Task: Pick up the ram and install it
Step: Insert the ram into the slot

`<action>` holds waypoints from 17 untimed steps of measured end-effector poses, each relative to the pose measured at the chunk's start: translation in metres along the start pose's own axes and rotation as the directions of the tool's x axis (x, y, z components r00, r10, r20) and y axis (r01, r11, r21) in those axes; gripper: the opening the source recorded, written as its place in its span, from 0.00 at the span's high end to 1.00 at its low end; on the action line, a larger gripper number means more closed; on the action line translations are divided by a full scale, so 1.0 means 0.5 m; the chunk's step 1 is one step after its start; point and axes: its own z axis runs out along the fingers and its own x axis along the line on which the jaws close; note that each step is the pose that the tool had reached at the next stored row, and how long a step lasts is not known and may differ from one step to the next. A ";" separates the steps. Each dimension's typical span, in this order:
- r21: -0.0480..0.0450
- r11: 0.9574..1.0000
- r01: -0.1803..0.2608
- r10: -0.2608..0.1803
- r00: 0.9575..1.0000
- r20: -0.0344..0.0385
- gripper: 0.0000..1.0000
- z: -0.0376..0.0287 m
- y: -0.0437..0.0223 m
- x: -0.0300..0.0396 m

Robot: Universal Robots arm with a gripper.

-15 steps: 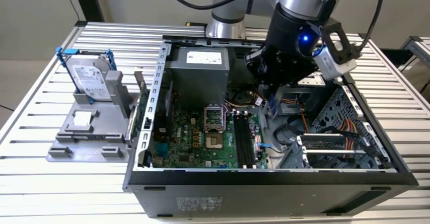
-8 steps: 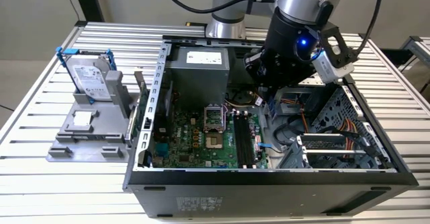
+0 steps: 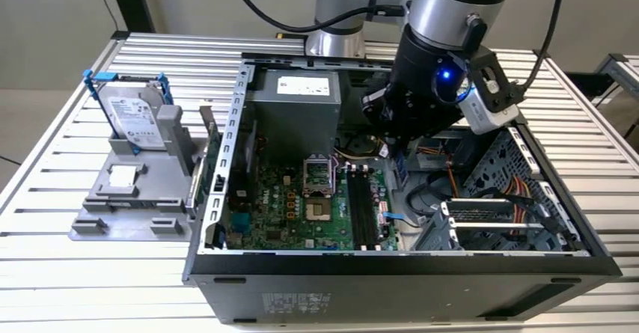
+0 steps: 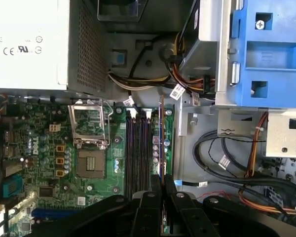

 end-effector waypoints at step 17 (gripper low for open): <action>0.001 1.000 0.000 0.000 1.000 -0.001 1.00 0.018 0.000 0.003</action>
